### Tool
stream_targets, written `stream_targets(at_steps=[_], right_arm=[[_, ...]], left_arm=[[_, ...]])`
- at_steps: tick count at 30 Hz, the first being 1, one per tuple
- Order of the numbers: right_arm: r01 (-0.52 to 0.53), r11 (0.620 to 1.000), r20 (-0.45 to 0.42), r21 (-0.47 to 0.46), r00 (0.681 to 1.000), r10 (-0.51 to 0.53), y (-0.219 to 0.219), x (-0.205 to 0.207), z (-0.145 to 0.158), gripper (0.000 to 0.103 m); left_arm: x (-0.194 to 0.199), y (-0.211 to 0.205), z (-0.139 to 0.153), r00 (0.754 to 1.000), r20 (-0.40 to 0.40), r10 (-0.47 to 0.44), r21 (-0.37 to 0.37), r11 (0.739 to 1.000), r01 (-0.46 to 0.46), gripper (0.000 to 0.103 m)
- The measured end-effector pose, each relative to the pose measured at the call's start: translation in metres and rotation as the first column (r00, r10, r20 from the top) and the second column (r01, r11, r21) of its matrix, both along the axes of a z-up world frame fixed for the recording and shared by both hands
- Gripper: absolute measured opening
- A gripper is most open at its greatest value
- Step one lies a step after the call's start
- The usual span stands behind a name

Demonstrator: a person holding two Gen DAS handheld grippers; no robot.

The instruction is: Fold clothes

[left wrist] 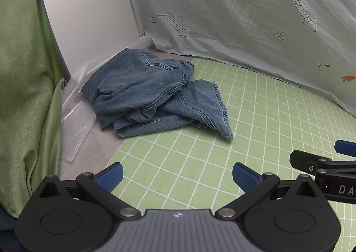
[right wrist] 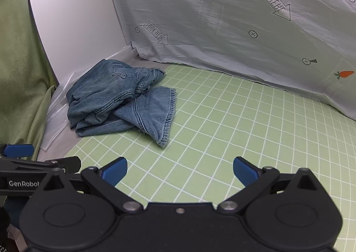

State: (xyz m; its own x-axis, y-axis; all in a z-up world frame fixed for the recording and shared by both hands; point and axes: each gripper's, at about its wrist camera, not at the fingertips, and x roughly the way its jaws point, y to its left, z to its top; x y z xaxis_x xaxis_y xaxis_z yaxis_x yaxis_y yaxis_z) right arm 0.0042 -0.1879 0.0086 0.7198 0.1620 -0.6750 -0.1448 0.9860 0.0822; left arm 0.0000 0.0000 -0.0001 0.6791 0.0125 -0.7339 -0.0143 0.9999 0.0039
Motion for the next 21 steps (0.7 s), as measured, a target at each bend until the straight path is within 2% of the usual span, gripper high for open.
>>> stream_targets(at_steps=[21], right_arm=[[0.012, 1.000, -0.011, -0.003, 1.000, -0.012, 0.0009, 0.0024, 0.0009, 0.102]], left_arm=[[0.0023, -0.0001, -0.0018, 1.000, -0.015, -0.002, 0.004, 1.000, 0.002, 0.103]])
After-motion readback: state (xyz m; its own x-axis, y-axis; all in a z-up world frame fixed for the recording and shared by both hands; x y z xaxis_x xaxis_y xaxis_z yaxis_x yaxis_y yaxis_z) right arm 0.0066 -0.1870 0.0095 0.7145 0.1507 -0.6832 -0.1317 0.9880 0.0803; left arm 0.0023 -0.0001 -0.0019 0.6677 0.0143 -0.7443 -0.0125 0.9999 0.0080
